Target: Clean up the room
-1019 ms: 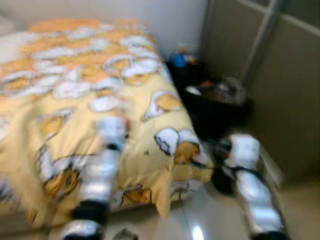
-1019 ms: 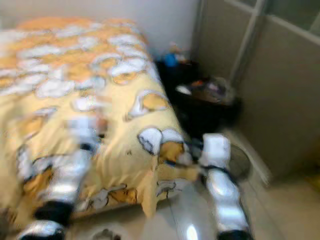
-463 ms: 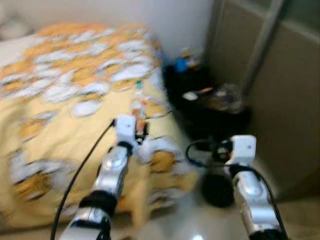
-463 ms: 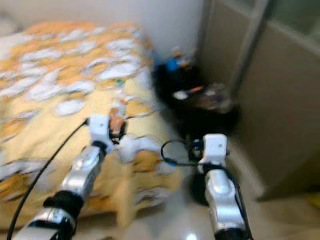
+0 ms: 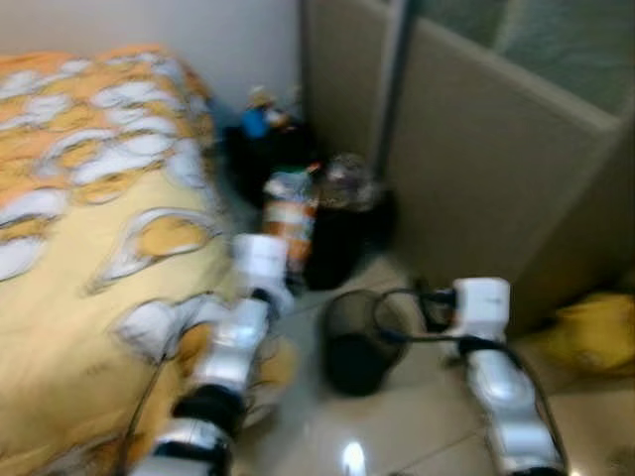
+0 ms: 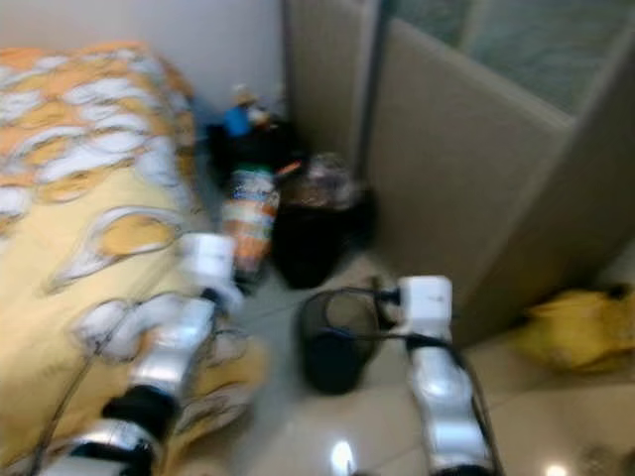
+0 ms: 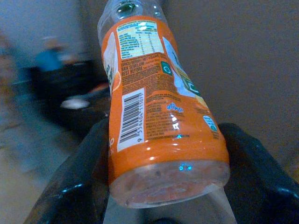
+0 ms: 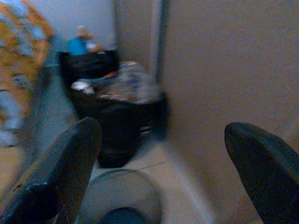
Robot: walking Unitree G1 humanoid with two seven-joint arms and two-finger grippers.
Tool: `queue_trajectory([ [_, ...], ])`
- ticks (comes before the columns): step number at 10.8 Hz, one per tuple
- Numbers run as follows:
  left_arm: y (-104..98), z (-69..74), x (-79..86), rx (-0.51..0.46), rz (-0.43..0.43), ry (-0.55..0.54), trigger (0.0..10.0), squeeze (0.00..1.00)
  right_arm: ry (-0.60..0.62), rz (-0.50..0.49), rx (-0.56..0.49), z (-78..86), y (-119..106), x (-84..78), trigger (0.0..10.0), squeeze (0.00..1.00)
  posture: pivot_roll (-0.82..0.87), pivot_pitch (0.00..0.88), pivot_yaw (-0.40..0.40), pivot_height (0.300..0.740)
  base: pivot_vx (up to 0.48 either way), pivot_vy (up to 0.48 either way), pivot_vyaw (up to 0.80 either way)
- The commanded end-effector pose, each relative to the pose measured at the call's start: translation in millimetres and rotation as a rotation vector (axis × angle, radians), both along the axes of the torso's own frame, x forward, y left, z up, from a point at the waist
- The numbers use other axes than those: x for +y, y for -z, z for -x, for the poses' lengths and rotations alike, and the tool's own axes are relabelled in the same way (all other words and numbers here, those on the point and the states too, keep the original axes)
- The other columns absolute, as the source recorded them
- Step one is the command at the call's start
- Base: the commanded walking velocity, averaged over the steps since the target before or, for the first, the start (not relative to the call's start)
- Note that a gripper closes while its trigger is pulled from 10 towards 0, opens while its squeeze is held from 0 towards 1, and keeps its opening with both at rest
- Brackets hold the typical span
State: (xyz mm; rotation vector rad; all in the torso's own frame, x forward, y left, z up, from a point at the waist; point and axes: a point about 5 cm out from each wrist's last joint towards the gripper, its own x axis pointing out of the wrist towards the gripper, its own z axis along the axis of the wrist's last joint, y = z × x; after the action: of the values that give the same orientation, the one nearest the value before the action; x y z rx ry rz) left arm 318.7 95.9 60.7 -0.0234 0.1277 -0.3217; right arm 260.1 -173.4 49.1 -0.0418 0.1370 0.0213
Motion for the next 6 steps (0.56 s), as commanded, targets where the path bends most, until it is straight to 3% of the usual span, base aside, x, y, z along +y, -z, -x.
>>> queue_trajectory([
  [1,1.0,-4.4,21.7,0.000,-0.053,-0.070,10.0,0.00,-0.031,-0.020,-0.014,-2.4,-3.5,12.3,10.0,0.00,-0.08,0.000,0.038,0.736,0.000,0.000,0.00],
  [2,-0.1,-4.7,20.8,-0.004,-0.047,-0.041,10.0,0.00,-0.031,-0.021,-0.016,-3.3,-3.9,12.2,10.0,0.00,-0.08,0.000,0.038,0.736,0.000,0.000,0.00],
  [3,-0.7,-5.3,21.2,-0.004,-0.044,-0.037,10.0,0.00,-0.037,-0.013,-0.012,-5.7,-4.7,11.8,10.0,0.00,-0.07,0.000,0.035,0.736,0.000,0.480,0.00],
  [5,6.8,-5.2,26.9,0.047,-0.051,-0.075,10.0,0.00,-0.053,-0.007,-0.009,-8.0,-6.4,12.1,10.0,0.00,-0.08,0.000,0.029,0.736,0.000,0.480,-0.78],
  [6,10.5,-3.5,25.8,0.058,-0.073,-0.089,10.0,0.00,-0.066,-0.015,-0.011,-7.1,-6.6,12.0,10.0,0.00,-0.08,0.000,0.020,0.736,0.000,0.000,0.00],
])
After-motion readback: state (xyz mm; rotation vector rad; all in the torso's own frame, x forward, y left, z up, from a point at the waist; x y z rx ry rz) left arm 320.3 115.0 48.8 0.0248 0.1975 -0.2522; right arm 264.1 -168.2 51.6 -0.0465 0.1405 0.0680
